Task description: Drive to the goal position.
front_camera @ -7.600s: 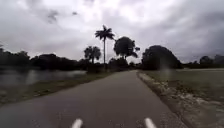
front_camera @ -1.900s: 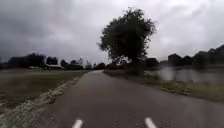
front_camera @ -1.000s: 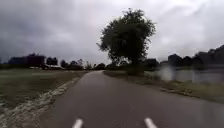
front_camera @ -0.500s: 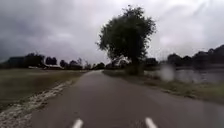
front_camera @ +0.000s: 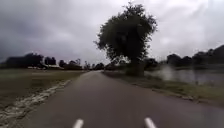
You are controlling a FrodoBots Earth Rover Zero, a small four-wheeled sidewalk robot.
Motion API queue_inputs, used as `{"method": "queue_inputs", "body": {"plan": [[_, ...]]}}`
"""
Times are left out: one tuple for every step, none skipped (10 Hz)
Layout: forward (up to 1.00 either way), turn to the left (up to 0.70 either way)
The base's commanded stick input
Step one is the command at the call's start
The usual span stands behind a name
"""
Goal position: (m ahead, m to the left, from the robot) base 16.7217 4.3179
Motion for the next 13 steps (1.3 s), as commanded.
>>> {"method": "queue_inputs", "body": {"plan": [[0.84, 0.06], [0.84, 0.06], [0.84, 0.06], [0.84, 0.06], [0.84, 0.06], [0.84, 0.06], [0.84, 0.06], [0.84, 0.06], [0.84, 0.27], [0.84, 0.31], [0.84, 0.12], [0.84, 0.03], [0.84, 0.21]]}}
